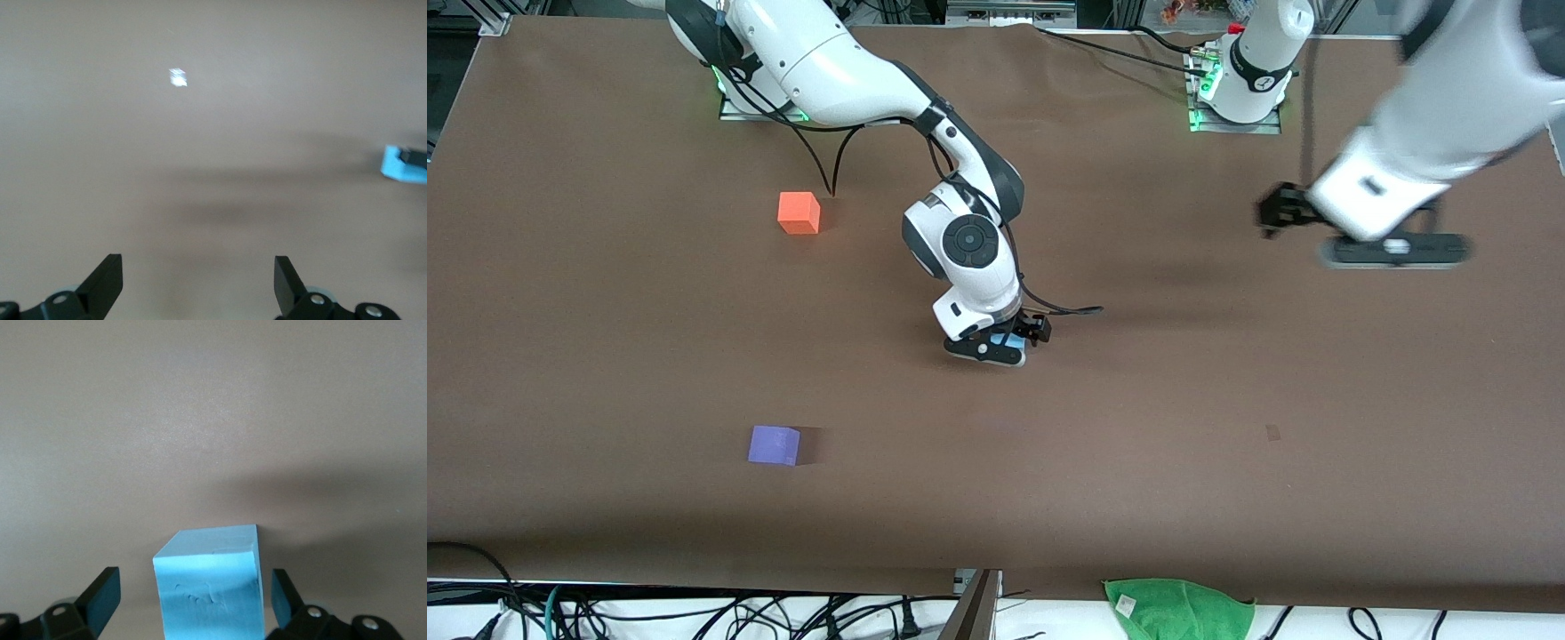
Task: Place blue block between orange and purple blocks
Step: 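Grasp the blue block with the right gripper while the left gripper withdraws, then carry the blue block with the right gripper toward the orange block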
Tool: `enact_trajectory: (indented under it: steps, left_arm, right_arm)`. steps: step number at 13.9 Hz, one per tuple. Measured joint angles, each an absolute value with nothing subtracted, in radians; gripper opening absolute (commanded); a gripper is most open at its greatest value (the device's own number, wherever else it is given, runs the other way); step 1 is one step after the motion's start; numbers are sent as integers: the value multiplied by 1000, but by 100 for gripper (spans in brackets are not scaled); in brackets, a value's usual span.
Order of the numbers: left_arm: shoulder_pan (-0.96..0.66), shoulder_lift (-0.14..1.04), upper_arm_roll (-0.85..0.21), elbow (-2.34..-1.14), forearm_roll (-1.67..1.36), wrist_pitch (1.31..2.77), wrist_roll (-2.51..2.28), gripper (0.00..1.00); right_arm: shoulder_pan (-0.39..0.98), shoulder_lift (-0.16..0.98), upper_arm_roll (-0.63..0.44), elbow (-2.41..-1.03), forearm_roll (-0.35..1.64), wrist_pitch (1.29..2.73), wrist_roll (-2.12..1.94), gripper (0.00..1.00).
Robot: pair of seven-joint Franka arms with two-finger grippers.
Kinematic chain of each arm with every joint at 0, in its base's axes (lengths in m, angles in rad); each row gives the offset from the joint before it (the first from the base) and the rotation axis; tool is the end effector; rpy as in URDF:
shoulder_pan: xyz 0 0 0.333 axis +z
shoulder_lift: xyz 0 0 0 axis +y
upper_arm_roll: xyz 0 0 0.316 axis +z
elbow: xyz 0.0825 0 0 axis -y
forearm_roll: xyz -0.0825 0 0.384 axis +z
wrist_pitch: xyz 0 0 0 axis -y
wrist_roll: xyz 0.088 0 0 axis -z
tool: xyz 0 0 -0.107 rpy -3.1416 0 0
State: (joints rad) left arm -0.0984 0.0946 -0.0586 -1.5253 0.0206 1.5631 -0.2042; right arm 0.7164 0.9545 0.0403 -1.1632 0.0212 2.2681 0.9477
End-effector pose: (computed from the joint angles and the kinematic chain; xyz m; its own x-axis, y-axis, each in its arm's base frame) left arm 0.5748 -0.0871 0.5916 0.9975 0.0475 -0.0524 0.0462 -0.9986 -0.0262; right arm 0.5731 0.5284 0.2269 0.9735 -0.2242 0.0459 -0.2151 -0.9648 -0.1512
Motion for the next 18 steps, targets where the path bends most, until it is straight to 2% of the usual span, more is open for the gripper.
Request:
enact_trajectory:
  steps: [2,4,5,8,9,10,15,18]
  left_arm:
    - [-57,54,21,-1598,-19,1602,-83,100]
    - [-41,41,26,-1620,-22,1608,-41,100]
    - [-41,35,18,-1623,-22,1609,-40,100]
    - [-42,16,-19,-1629,-22,1608,-40,100]
    - [-42,14,-26,-1629,-22,1607,-40,100]
    - [-42,13,-28,-1630,-21,1606,-40,100]
    - [-31,9,-32,-1634,-1,1605,-38,100]
    - [3,3,-74,-1634,-1,1605,-38,100]
  right_arm:
    - [726,960,40,-1163,9,2267,949,100]
    - [738,972,39,-1163,-7,2267,961,98]
    - [741,981,39,-1164,-12,2266,967,91]
    - [744,1002,36,-1166,-18,2267,970,54]
    - [744,1003,34,-1165,-18,2267,970,45]
    - [744,1003,32,-1164,-18,2267,970,40]
    - [734,995,23,-1158,-18,2265,969,39]
    - [694,963,19,-1158,-18,2183,889,39]
